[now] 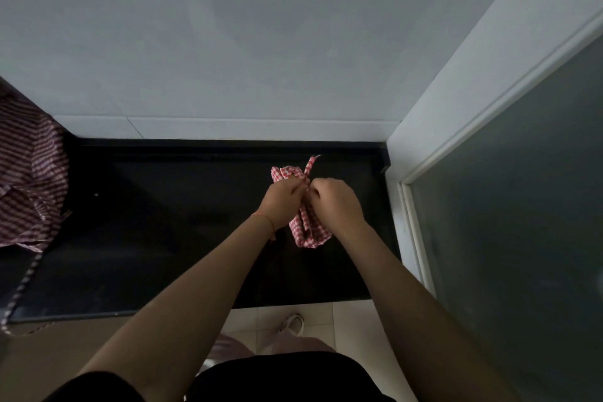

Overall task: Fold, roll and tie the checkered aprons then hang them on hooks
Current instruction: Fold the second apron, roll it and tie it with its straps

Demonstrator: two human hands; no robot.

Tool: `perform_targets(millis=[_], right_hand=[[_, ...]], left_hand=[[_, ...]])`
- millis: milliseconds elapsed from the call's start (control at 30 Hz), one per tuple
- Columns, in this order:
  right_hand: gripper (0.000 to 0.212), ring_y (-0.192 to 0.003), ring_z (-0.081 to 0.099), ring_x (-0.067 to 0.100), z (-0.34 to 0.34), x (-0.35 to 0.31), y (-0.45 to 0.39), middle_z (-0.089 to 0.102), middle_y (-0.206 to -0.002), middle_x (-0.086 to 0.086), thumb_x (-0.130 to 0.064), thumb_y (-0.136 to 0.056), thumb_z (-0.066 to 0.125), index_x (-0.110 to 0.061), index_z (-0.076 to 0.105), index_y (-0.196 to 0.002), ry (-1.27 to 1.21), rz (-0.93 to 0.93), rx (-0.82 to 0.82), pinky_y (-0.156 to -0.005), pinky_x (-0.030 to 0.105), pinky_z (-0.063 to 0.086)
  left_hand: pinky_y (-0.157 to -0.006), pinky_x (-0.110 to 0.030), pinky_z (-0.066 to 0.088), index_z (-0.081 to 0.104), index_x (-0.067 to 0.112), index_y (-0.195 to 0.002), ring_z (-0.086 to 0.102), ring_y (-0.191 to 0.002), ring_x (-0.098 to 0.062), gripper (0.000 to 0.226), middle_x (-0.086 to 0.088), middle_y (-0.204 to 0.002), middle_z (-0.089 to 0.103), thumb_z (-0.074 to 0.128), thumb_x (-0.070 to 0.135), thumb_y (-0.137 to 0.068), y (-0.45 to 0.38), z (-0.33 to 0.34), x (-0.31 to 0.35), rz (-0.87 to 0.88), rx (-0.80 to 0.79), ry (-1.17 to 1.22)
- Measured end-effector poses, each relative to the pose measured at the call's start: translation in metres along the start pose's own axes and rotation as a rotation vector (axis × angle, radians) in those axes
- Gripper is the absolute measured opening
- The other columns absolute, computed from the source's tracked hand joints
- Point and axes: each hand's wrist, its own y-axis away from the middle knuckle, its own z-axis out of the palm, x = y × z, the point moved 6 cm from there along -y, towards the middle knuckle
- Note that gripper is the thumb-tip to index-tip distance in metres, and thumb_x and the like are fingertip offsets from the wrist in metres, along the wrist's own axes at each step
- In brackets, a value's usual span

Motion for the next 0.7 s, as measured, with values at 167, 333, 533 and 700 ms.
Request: perform_targets(millis=[167, 333, 533, 700], right_hand=[[0.023, -0.074, 0.053, 0.018, -0.009, 0.008, -0.002, 0.058, -0.084, 0.002, -0.02, -0.103, 0.045, -0.009, 0.064, -0.097, -0.013, 0.013, 0.031, -0.064, 0.029, 0.034], [0.019, -0.076, 0.058, 0.019, -0.01, 0.012, -0.001, 0.057, -0.09, 0.004, -0.022, -0.096, 0.058, -0.01, 0.066, -0.086, -0.068, -0.008, 0.056, -0.067, 0.034, 0.05], [0.02, -0.069, 0.051, 0.013, -0.013, 0.016, 0.0, 0.051, -0.082, -0.001, -0.019, -0.092, 0.063, -0.011, 0.065, -0.074, -0.129, -0.037, 0.052, -0.06, 0.025, 0.043], [0.011, -0.079, 0.053, 0.013, -0.016, 0.018, 0.002, 0.049, -0.099, -0.002, -0.015, -0.09, 0.063, -0.014, 0.066, -0.079, -0.185, -0.09, 0.091, -0.067, 0.026, 0.048]], left_hand=[[-0.066, -0.017, 0.04, 0.058, 0.019, -0.089, 0.051, -0.073, -0.007, 0.016, 0.008, -0.079, 0.054, 0.051, 0.008, -0.099, -0.001, 0.015, 0.014, 0.052, -0.129, -0.166], [-0.062, -0.018, 0.037, 0.054, 0.018, -0.083, 0.051, -0.075, -0.012, 0.017, 0.004, -0.077, 0.052, 0.051, 0.008, -0.097, -0.004, 0.023, 0.017, 0.017, -0.13, -0.238], [-0.076, -0.027, 0.044, 0.062, 0.006, -0.095, 0.052, -0.08, -0.018, 0.015, -0.006, -0.086, 0.056, 0.048, 0.004, -0.097, -0.006, 0.026, 0.025, 0.033, -0.156, -0.317], [-0.072, -0.025, 0.043, 0.061, 0.004, -0.096, 0.056, -0.082, -0.022, 0.018, -0.008, -0.087, 0.059, 0.044, 0.001, -0.098, -0.008, 0.029, 0.024, 0.046, -0.226, -0.402]])
